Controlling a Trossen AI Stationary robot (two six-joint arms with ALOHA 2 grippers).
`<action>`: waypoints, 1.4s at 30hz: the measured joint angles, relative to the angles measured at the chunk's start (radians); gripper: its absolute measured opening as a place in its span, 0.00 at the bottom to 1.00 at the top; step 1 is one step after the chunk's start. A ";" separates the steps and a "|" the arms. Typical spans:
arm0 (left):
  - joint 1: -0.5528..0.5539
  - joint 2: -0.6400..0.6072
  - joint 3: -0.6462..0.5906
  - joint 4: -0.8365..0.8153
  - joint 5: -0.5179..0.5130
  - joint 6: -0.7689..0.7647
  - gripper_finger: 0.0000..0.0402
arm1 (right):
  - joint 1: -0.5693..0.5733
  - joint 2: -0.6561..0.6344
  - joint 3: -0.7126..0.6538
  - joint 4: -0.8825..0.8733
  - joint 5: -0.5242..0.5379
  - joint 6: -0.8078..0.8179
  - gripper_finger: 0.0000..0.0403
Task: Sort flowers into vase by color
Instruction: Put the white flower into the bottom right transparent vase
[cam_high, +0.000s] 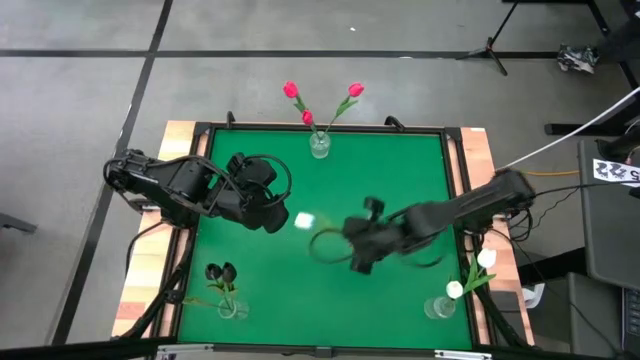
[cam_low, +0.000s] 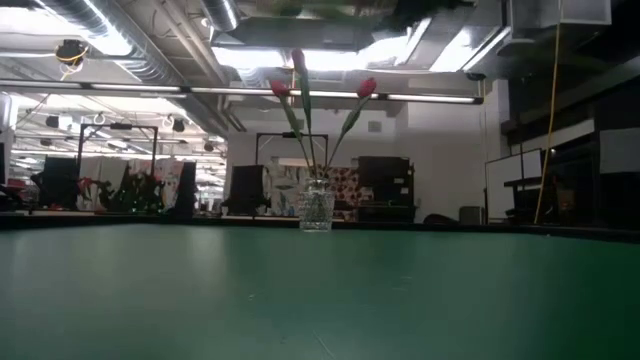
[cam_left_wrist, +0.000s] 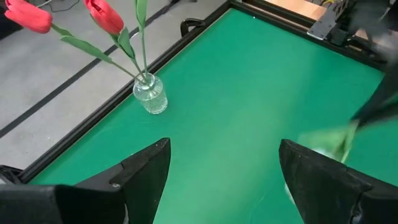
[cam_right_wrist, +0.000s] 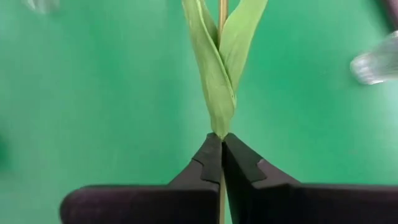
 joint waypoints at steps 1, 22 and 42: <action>0.000 0.000 0.000 0.001 0.000 0.000 0.73 | 0.000 -0.045 -0.007 0.002 0.021 0.011 0.01; 0.000 0.000 0.000 0.007 -0.074 -0.052 0.73 | 0.614 -0.636 -0.300 0.118 0.738 0.383 0.01; 0.001 0.000 0.000 0.007 -0.120 -0.161 0.73 | 1.061 -0.692 -0.559 0.142 1.050 0.692 0.01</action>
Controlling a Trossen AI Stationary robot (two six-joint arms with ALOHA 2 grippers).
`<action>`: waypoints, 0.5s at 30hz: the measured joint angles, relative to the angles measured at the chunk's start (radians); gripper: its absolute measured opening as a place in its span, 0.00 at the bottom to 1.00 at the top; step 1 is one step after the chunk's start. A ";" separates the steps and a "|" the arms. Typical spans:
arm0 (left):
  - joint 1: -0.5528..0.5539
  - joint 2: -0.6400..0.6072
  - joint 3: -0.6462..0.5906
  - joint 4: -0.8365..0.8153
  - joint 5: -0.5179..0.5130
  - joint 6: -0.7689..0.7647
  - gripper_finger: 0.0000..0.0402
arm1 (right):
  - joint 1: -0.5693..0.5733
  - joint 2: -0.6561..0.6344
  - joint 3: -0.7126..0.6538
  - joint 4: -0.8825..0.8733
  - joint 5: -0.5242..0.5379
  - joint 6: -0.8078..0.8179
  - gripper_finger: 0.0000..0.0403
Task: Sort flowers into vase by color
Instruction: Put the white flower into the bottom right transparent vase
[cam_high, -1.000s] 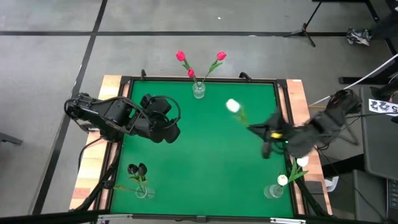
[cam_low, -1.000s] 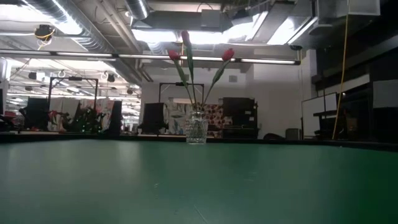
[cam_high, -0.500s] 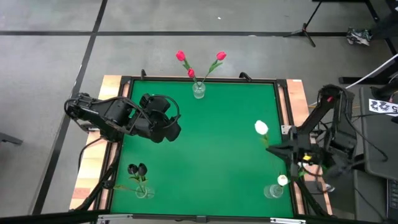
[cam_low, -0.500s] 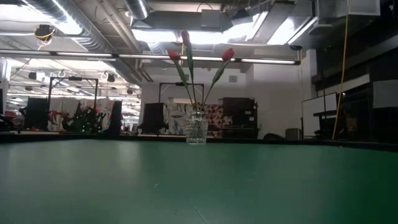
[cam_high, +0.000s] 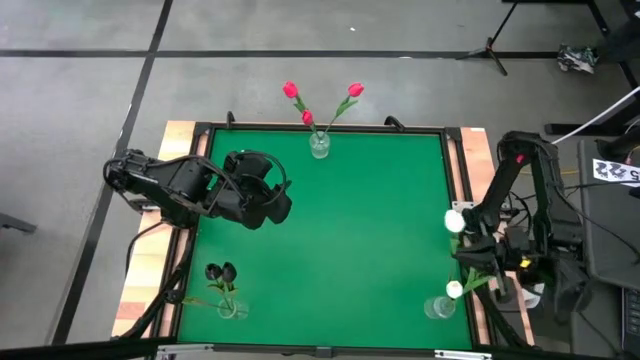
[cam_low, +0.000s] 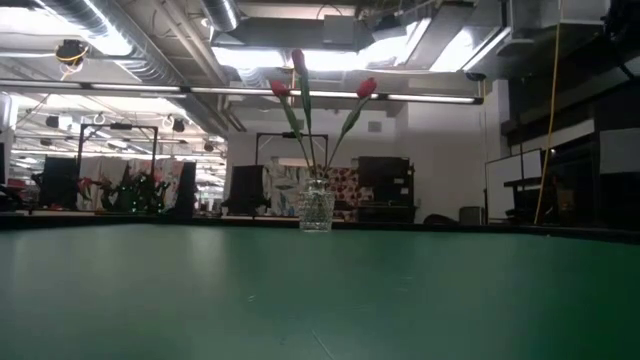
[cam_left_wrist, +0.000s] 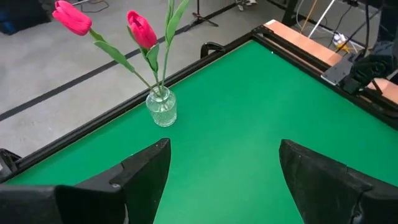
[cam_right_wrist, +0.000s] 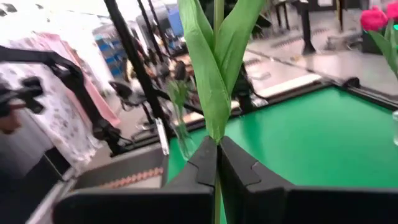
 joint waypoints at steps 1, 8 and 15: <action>0.000 0.000 0.000 0.000 0.000 -0.008 0.73 | 0.018 -0.001 -0.018 0.001 0.022 0.025 0.01; 0.000 0.000 0.000 0.000 -0.004 -0.035 0.73 | 0.123 0.000 -0.127 -0.001 0.078 0.217 0.01; 0.000 0.000 0.000 0.000 -0.007 -0.083 0.73 | 0.130 0.007 -0.130 0.016 0.079 0.224 0.01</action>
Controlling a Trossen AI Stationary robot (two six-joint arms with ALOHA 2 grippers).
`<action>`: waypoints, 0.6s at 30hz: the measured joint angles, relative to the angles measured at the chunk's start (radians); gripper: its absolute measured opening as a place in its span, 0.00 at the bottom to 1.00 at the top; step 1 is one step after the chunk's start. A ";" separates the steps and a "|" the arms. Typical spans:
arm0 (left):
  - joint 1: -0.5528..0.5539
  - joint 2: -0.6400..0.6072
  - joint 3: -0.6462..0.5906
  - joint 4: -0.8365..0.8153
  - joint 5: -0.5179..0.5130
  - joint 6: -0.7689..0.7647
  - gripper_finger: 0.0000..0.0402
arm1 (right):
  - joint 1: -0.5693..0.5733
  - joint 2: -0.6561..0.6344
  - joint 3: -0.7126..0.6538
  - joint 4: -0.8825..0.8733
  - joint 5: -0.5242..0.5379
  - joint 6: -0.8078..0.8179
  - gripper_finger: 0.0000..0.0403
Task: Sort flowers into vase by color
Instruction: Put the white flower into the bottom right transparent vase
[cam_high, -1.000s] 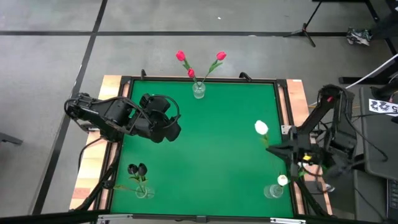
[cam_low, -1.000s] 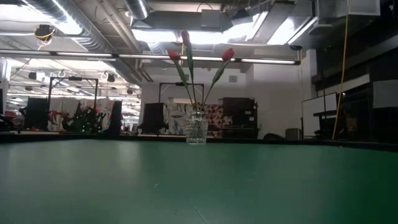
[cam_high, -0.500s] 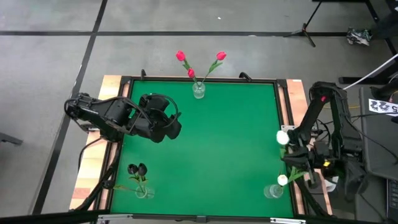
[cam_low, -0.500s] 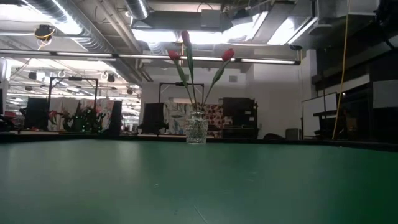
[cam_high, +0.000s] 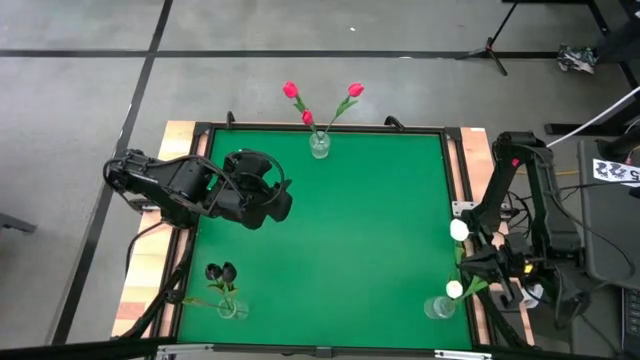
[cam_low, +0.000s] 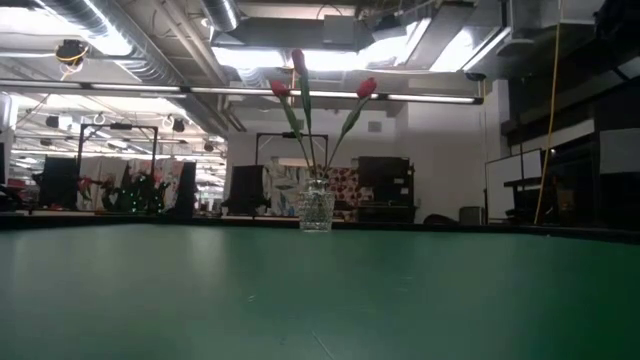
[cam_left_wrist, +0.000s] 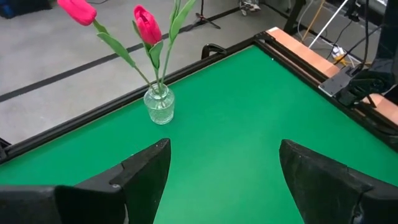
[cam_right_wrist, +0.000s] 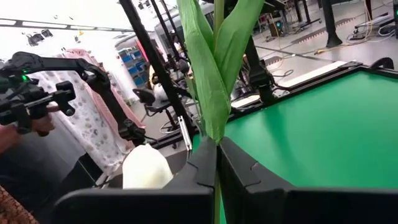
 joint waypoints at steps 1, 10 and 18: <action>0.000 0.000 0.000 0.000 0.000 -0.005 0.73 | 0.000 0.000 0.000 0.000 0.000 -0.001 0.01; 0.000 0.000 0.000 0.000 0.000 -0.029 0.73 | 0.001 0.000 0.000 0.007 0.004 -0.016 0.01; 0.000 0.000 0.000 0.000 -0.005 -0.037 0.73 | 0.054 -0.026 0.015 0.003 0.012 -0.064 0.00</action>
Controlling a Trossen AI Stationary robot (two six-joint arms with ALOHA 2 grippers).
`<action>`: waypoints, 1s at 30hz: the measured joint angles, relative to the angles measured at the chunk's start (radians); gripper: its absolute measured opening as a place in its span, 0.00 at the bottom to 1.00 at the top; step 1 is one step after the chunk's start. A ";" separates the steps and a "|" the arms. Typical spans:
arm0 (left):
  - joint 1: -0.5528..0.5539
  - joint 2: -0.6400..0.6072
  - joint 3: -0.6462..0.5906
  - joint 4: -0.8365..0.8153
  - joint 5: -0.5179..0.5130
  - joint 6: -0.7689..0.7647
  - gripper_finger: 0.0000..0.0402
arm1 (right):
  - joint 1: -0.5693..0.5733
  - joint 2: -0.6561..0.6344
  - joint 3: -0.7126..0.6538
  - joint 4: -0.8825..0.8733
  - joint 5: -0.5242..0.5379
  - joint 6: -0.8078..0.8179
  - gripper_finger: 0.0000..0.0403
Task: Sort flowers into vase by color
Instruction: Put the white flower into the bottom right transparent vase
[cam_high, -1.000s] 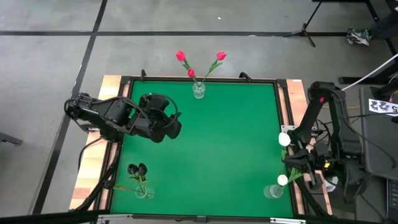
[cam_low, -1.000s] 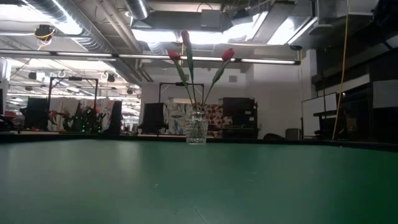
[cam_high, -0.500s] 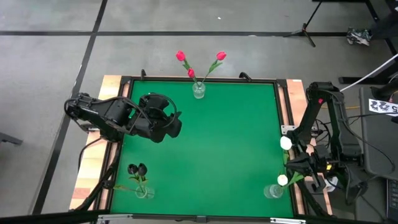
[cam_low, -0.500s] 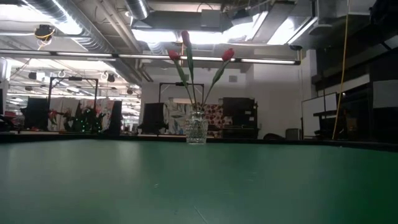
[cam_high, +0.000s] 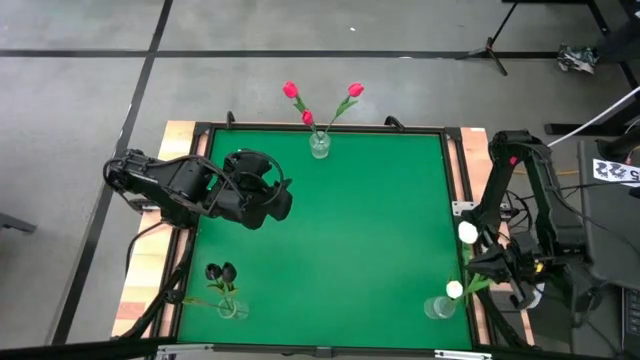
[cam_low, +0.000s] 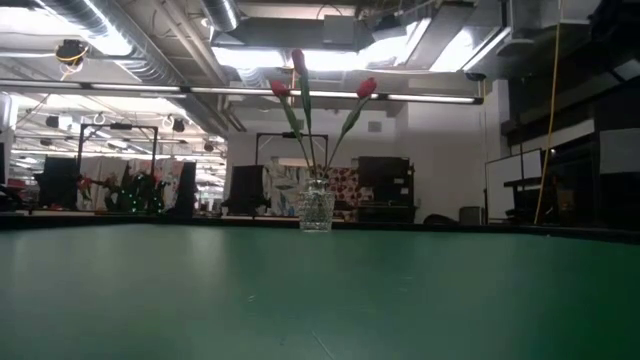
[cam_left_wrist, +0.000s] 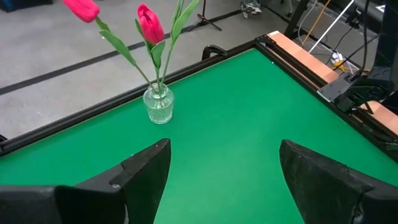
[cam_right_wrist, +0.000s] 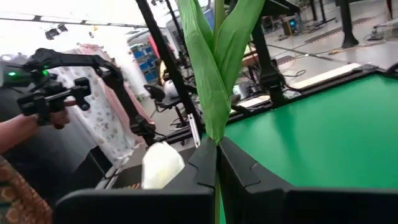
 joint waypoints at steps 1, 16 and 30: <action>0.000 0.000 0.000 0.000 -0.001 0.000 0.73 | 0.005 -0.002 0.015 -0.003 0.001 -0.024 0.00; 0.000 0.000 0.000 0.000 -0.002 -0.039 0.73 | 0.104 -0.004 0.170 -0.078 0.005 -0.329 0.00; 0.001 0.000 0.000 -0.007 -0.001 -0.034 0.73 | 0.231 0.022 0.170 -0.128 0.005 -0.345 0.00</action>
